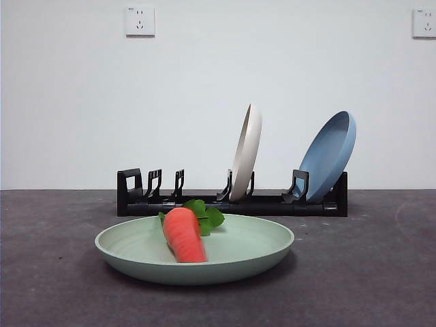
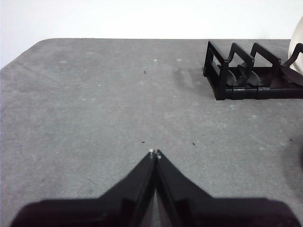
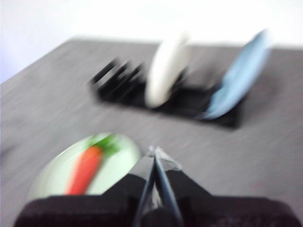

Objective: Take the green plate from the plate rack,put the plate on the table,take the carrot from the table,put the carrot in the plate

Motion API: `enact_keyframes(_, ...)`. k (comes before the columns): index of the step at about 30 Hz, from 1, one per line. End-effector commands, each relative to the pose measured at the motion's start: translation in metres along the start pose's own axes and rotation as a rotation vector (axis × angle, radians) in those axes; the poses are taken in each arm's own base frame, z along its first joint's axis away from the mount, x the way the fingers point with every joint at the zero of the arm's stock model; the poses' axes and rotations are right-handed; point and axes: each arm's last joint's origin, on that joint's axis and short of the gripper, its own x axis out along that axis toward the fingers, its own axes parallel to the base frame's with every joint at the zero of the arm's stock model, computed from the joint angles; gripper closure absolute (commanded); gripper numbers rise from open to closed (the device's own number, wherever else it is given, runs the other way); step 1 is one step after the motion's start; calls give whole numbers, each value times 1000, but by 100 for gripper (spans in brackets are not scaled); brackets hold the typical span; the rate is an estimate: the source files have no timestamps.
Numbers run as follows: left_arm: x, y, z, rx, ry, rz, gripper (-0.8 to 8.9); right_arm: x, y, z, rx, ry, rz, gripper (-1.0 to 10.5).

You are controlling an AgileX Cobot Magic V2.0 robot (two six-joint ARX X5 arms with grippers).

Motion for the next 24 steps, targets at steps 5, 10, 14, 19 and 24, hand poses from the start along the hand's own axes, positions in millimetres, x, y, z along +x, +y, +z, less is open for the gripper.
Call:
enact_keyframes(5, 1, 0, -4, -10, 11, 4, 817, 23, -17, -71, -7, -152, -101, 946)
enact_keyframes(10, 1, 0, -4, -10, 11, 4, 817, 32, -21, -104, -6, -158, -126, 946)
enact_keyframes(14, 1, 0, -4, -10, 11, 4, 817, 38, -23, -124, 0, -133, -128, 946)
enact_keyframes(19, 1, 0, -4, -10, 11, 4, 817, 44, -24, -144, 33, -112, -126, 946)
enact_keyframes(24, 1, 0, -4, -11, 11, 4, 817, 47, -26, -153, 45, -97, -127, 946)
